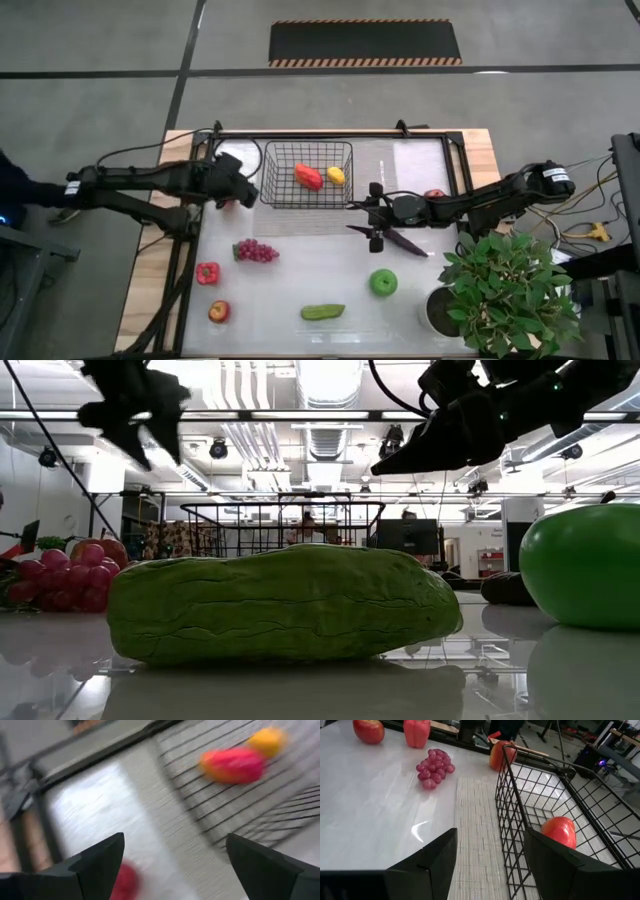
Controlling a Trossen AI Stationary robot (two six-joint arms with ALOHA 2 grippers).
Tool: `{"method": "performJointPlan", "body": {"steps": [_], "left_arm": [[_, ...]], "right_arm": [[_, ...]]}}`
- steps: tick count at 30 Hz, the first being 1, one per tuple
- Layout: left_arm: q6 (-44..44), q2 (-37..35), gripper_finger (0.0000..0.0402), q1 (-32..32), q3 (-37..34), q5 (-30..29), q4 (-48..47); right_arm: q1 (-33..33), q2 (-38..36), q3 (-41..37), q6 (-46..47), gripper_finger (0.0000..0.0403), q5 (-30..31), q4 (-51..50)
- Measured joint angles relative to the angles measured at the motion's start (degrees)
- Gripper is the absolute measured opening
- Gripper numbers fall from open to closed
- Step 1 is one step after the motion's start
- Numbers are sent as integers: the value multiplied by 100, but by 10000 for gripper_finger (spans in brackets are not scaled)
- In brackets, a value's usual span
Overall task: Build produce basket
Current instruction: Put the dark red apple into the wire basket
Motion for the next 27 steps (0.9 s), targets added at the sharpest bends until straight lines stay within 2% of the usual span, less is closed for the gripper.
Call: {"method": "performJointPlan", "body": {"steps": [7, 17, 27], "left_arm": [[-270, 81, 331, 487, -112, 417, -428], [-400, 692, 331, 792, -545, 897, -657], [-538, 1147, 331, 900, -840, 967, -644]], "right_arm": [[-2, 0, 0, 0, 215, 0, -16], [0, 0, -2, 52, 215, 0, -125], [0, 0, -2, 61, 215, 0, -138]]}}
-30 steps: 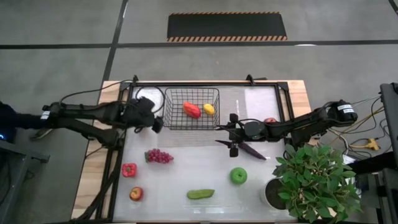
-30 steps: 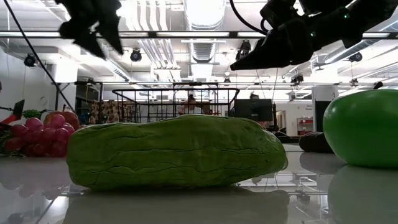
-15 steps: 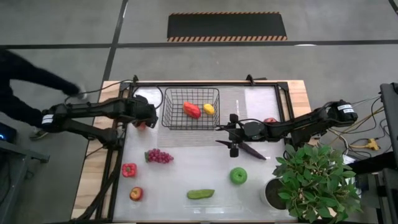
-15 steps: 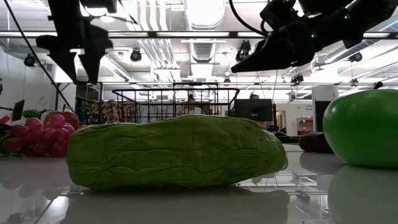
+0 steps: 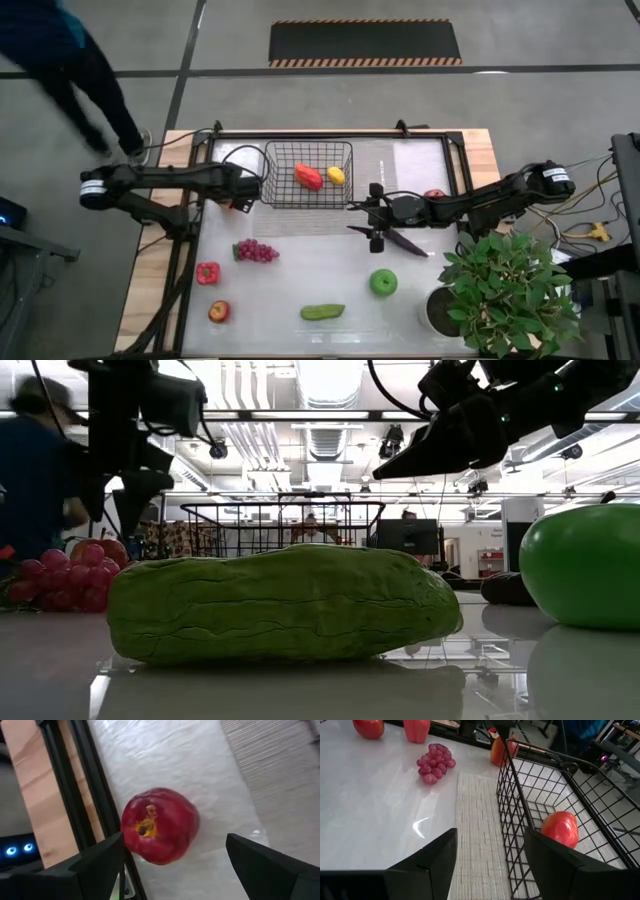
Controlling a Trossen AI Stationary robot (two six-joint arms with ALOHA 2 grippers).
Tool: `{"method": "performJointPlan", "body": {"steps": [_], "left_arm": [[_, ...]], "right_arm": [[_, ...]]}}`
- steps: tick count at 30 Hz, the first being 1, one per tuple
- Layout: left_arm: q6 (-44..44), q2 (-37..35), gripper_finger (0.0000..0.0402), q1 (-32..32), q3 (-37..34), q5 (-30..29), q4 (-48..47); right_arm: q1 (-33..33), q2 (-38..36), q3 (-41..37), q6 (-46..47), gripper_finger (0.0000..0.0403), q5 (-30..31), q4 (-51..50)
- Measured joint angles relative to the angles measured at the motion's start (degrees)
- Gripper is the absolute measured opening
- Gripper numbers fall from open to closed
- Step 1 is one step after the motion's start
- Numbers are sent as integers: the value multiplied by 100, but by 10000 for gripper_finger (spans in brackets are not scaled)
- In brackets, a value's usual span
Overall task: Build produce basket
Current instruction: Put the dark red apple into the wire basket
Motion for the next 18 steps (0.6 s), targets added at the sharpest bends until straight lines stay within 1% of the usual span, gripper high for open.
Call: {"method": "performJointPlan", "body": {"steps": [8, 12, 18], "left_arm": [[-20, -65, 331, 61, -327, -7, 47], [-13, -166, 331, 114, -539, -15, 305], [-11, -194, 331, 214, -620, -92, 381]], "right_arm": [[-2, 0, 0, 7, 215, 0, -15], [-1, 0, 0, 8, 215, 0, -17], [-2, 0, 0, 7, 215, 0, -17]]}}
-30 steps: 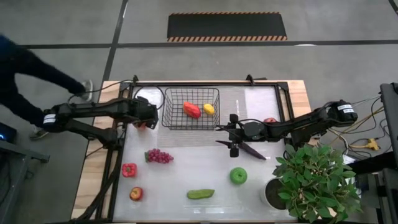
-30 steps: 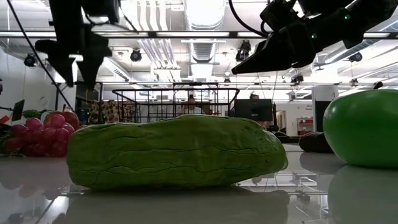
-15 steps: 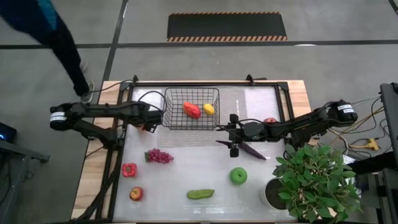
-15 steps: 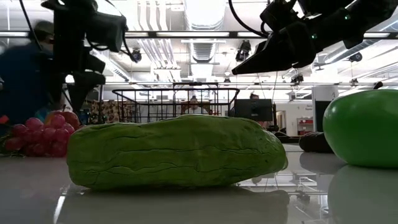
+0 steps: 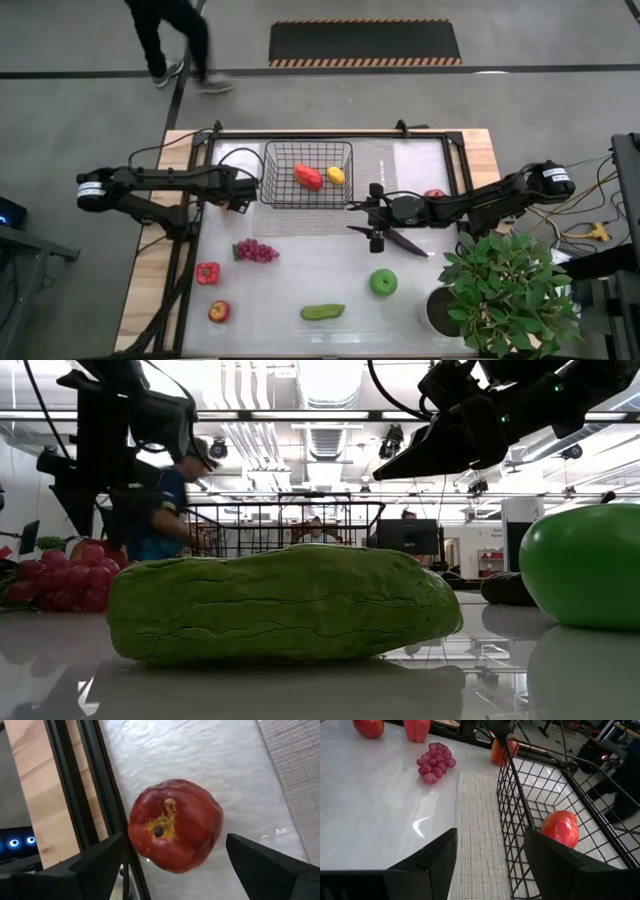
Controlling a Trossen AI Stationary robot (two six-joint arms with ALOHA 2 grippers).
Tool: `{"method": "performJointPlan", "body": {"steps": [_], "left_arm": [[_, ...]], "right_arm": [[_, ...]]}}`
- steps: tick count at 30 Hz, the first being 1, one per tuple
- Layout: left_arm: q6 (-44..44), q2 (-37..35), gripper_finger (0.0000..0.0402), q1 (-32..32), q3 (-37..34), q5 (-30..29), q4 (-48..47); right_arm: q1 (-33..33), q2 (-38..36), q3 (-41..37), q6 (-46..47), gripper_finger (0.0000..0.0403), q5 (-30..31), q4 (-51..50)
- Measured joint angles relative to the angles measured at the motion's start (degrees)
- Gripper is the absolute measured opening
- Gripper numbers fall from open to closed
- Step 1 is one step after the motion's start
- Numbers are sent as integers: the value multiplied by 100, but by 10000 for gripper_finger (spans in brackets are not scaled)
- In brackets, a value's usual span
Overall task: Build produce basket
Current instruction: Put the dark red apple into the wire basket
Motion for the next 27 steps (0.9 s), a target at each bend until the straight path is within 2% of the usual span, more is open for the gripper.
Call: {"method": "performJointPlan", "body": {"steps": [13, 21, 27], "left_arm": [[56, -2, 328, 171, -329, -146, 512], [52, -6, 275, 169, -329, -184, 520], [44, -9, 258, 169, -327, -212, 522]], "right_arm": [[0, 0, 0, 0, 215, 0, -2], [0, 0, 0, 0, 215, 0, 0], [0, 0, 0, -1, 215, 0, 0]]}}
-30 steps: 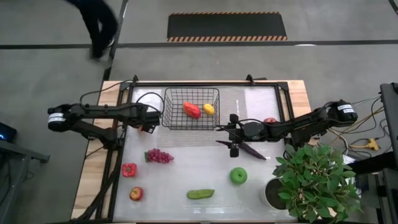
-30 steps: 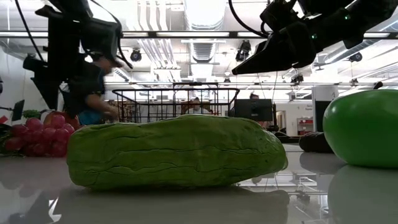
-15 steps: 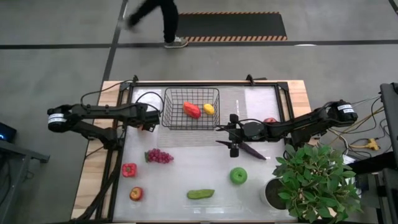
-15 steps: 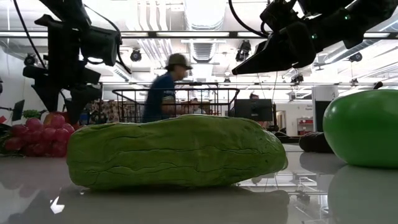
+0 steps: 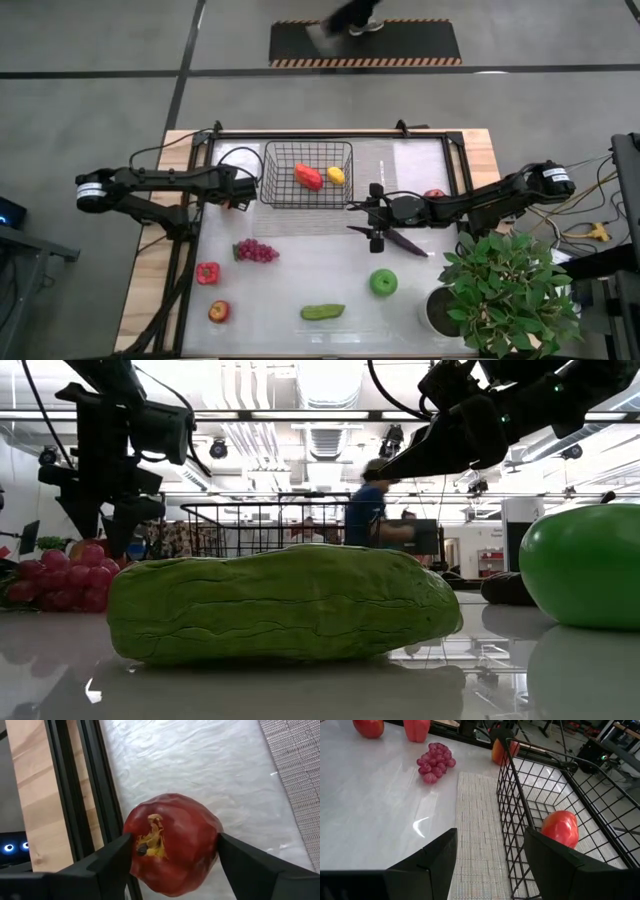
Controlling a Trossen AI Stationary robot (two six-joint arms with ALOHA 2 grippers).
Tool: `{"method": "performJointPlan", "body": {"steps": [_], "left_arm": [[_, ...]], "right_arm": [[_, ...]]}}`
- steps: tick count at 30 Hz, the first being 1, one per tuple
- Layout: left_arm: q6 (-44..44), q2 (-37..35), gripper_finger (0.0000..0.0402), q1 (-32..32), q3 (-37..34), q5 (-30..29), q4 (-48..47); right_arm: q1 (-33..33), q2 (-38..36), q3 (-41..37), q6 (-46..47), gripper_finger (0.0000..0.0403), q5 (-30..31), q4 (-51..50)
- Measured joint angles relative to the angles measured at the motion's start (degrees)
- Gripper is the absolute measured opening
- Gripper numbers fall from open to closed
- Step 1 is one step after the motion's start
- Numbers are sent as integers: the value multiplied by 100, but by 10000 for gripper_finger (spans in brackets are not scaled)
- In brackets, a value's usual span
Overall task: Build produce basket
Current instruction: Put the dark red apple into the wire basket
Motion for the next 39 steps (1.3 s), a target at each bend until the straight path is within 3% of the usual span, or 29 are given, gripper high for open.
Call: {"method": "performJointPlan", "body": {"steps": [12, 28, 39], "left_arm": [[84, 11, 225, -225, 319, 263, -12], [103, 167, 105, -249, 251, 196, -11], [109, 129, 95, -275, 317, 257, -68]], "right_arm": [[0, 0, 0, 1, 215, 1, -3], [0, 0, 0, 45, 215, 2, -17], [0, 0, 0, 45, 215, 2, -61]]}}
